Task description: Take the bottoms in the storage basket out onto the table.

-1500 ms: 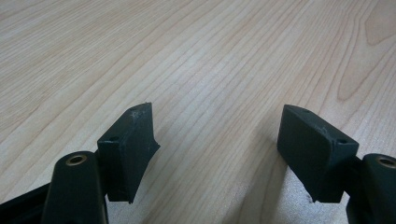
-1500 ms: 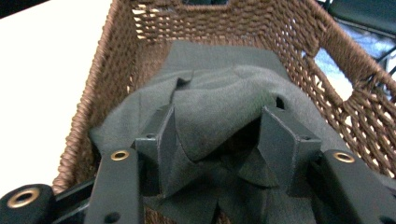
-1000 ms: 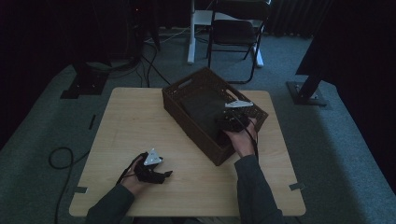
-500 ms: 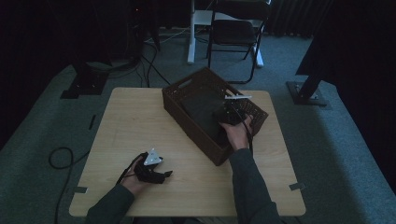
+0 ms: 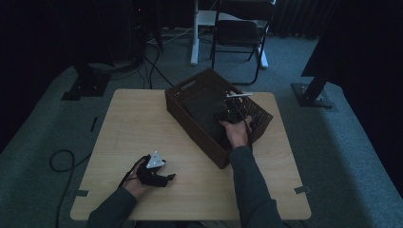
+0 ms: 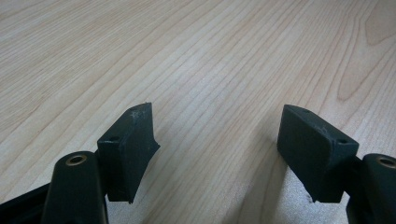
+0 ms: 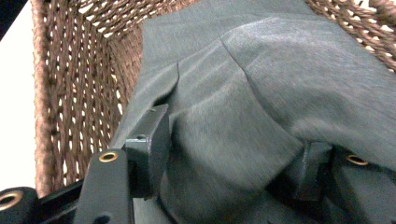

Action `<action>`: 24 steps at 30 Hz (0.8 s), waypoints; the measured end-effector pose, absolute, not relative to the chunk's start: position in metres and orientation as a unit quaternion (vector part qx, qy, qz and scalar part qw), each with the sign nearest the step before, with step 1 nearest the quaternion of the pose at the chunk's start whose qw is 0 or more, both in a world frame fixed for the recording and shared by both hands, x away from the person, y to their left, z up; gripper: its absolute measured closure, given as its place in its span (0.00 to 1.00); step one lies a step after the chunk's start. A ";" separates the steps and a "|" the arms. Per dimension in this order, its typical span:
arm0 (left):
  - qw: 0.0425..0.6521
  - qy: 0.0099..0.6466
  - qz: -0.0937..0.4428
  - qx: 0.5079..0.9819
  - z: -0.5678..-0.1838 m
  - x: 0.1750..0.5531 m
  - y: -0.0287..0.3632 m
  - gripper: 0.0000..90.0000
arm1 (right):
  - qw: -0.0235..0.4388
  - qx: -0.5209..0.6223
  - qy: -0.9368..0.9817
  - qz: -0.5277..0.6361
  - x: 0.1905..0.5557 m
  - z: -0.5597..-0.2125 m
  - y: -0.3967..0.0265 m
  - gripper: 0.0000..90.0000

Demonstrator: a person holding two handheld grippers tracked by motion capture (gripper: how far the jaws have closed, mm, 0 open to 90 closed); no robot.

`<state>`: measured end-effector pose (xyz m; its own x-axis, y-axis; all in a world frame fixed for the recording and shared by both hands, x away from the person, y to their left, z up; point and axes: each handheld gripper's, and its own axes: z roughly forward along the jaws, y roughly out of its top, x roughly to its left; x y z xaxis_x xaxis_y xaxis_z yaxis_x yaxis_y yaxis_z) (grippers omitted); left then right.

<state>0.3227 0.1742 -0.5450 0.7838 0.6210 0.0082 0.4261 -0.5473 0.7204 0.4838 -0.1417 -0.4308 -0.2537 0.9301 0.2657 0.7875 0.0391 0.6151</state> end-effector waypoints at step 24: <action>0.368 0.300 0.133 0.870 -0.545 0.323 0.174 0.31 | 0.133 0.577 0.732 0.338 0.511 -0.444 -0.130 0.79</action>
